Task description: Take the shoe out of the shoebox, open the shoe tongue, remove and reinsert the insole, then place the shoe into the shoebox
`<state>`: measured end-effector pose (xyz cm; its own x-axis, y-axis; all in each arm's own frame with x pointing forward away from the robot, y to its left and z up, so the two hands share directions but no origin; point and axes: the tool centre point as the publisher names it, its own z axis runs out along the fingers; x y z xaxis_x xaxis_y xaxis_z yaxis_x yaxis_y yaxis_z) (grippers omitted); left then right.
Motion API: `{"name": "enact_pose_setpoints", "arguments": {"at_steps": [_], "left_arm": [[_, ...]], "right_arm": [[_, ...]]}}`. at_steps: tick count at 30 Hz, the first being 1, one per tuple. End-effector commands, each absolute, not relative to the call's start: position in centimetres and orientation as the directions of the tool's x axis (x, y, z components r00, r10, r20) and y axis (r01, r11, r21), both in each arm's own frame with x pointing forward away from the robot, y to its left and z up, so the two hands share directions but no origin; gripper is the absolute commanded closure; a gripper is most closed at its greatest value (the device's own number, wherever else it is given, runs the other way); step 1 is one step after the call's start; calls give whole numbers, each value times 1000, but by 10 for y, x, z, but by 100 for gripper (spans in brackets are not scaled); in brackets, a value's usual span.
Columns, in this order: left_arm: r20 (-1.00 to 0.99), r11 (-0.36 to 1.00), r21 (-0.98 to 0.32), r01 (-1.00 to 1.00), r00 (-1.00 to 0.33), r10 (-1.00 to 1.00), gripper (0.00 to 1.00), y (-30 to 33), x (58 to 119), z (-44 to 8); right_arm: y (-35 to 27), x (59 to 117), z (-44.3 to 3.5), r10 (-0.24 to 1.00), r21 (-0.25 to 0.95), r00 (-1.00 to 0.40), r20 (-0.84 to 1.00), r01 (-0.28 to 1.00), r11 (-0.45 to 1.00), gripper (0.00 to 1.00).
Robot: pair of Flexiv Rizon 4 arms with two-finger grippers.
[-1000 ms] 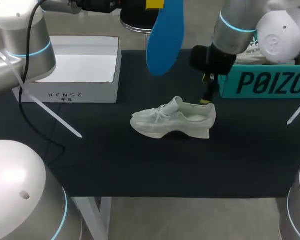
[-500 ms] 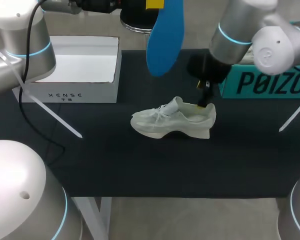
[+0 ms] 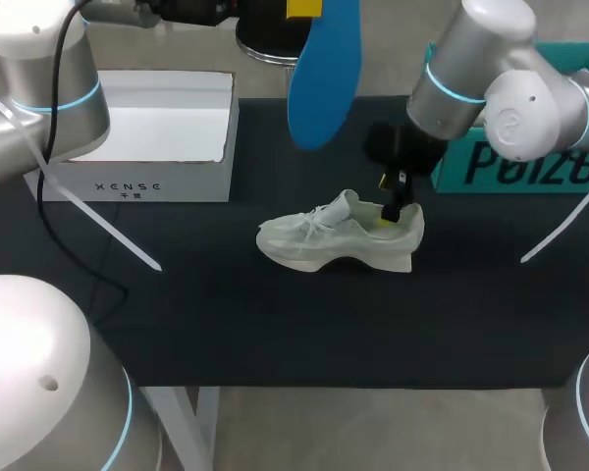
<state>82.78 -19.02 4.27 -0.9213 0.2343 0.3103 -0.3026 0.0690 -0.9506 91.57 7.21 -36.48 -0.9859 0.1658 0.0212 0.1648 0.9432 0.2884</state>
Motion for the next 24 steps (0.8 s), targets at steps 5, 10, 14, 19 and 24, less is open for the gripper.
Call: {"name": "enact_pose_setpoints", "arguments": {"at_steps": [5, 10, 14, 19, 24], "left_arm": [[311, 70, -951, -303, -921, 235, 100, -191, 829, 43], [311, 70, -951, -303, -921, 235, 100, -191, 829, 43], [311, 70, -951, -303, -921, 235, 100, -191, 829, 43], [311, 70, -951, -303, -921, 235, 100, -191, 829, 43], [311, 70, -951, -303, -921, 235, 100, -191, 829, 43]], "right_arm": [[71, 922, -386, 150, 276, -987, 65, 162, 947, 0], [70, 924, -389, 130, 274, -989, 72, 145, 951, 100], [68, 925, -393, 122, 275, -990, 73, 137, 952, 100], [62, 921, -393, 136, 289, -988, 70, 151, 945, 100], [56, 917, -392, 152, 303, -986, 64, 164, 939, 100]]}}
